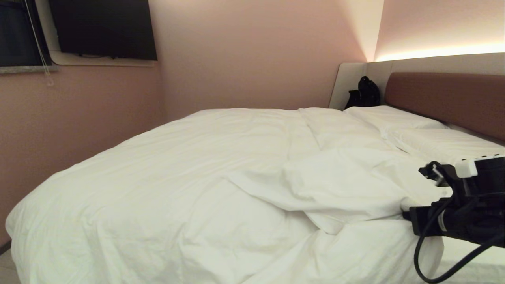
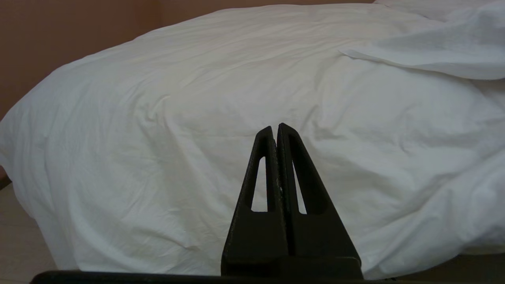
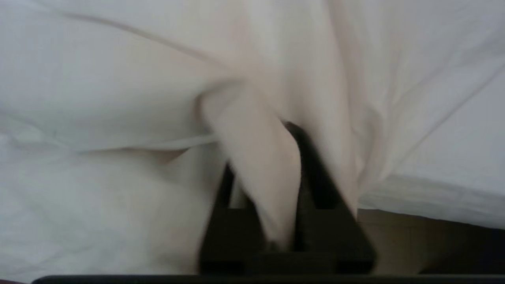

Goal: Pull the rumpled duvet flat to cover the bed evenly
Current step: Flatten the corners of the folded blanket

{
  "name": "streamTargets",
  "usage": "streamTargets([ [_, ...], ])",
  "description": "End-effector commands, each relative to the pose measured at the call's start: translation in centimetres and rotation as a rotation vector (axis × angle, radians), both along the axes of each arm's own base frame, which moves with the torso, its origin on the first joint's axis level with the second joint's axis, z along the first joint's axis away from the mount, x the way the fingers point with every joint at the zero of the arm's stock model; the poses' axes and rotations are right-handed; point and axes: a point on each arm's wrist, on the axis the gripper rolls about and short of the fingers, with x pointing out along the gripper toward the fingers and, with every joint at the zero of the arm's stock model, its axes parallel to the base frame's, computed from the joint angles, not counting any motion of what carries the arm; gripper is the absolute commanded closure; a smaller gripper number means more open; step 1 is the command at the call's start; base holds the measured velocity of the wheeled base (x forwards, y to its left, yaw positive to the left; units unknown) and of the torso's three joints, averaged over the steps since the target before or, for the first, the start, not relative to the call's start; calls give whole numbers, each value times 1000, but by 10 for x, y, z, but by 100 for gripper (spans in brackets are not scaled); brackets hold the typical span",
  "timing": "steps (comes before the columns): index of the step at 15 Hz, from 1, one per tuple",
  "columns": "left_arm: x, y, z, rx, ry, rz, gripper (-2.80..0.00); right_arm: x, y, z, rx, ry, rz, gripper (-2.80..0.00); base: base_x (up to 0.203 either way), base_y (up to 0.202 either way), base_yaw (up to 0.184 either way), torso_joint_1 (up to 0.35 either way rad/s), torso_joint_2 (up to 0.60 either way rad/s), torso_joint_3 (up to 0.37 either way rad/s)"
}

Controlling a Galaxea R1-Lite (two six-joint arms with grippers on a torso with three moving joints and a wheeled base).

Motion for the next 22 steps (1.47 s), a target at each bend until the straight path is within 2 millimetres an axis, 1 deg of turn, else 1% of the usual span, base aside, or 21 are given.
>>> streamTargets([
  [1, 0, 0, 0, 0, 0, 0, 0, -19, -3, 1, 1, -18, -4, -280, 0, 0, 0, 0, 0, 0],
  [6, 0, 0, 0, 0, 0, 0, 0, -25, -4, -4, -7, 4, -1, -280, 0, 0, 0, 0, 0, 0],
  [9, 0, 0, 0, 0, 0, 0, 0, -40, -1, 8, -3, -61, 28, -280, 0, 0, 0, 0, 0, 0],
  [12, 0, 0, 0, 0, 0, 0, 0, -76, 5, 40, 13, -228, 113, -280, 0, 0, 0, 0, 0, 0],
  [15, 0, 0, 0, 0, 0, 0, 0, -120, 4, 78, 53, -370, 214, -280, 0, 0, 0, 0, 0, 0],
  [16, 0, 0, 0, 0, 0, 0, 0, -130, 3, 87, 70, -384, 259, -280, 0, 0, 0, 0, 0, 0],
  [17, 0, 0, 0, 0, 0, 0, 0, -134, 3, 89, 79, -380, 286, 0, 0, 0, 0, 0, 0, 0],
  [18, 0, 0, 0, 0, 0, 0, 0, -137, 3, 97, 90, -395, 304, 0, 0, 0, 0, 0, 0, 0],
  [19, 0, 0, 0, 0, 0, 0, 0, -139, 3, 110, 101, -426, 317, 0, 0, 0, 0, 0, 0, 0],
  [20, 0, 0, 0, 0, 0, 0, 0, -133, 5, 113, 102, -411, 320, 0, 0, 0, 0, 0, 0, 0],
  [21, 0, 0, 0, 0, 0, 0, 0, -118, 9, 112, 99, -361, 319, 0, 0, 0, 0, 0, 0, 0],
  [22, 0, 0, 0, 0, 0, 0, 0, -109, 11, 111, 98, -333, 318, 0, 0, 0, 0, 0, 0, 0],
])
